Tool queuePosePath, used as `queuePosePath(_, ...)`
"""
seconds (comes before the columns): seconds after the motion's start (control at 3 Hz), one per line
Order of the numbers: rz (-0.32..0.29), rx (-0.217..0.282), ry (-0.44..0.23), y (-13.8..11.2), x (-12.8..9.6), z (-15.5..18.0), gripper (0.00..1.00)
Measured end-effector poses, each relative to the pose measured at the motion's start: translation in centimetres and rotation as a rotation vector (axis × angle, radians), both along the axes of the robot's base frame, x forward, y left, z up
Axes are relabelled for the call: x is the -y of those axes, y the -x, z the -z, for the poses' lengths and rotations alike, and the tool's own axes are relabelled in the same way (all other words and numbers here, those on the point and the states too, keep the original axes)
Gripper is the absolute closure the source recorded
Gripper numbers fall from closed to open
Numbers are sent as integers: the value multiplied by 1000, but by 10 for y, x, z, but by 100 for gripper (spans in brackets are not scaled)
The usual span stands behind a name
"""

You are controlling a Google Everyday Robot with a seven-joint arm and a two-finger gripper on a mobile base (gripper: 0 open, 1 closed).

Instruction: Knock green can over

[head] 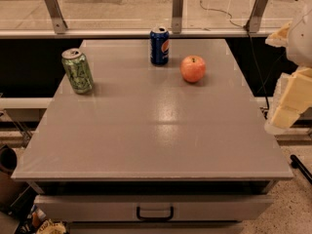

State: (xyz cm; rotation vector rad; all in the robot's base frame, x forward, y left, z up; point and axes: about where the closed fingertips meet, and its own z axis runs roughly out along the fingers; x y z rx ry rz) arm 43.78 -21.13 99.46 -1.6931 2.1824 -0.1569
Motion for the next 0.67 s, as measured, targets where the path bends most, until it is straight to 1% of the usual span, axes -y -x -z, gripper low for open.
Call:
queuePosePath(0.33, 0, 0, 0, 0, 0, 0, 0)
queuePosePath(0.67, -7, 34, -60, -6, -9, -2, 0)
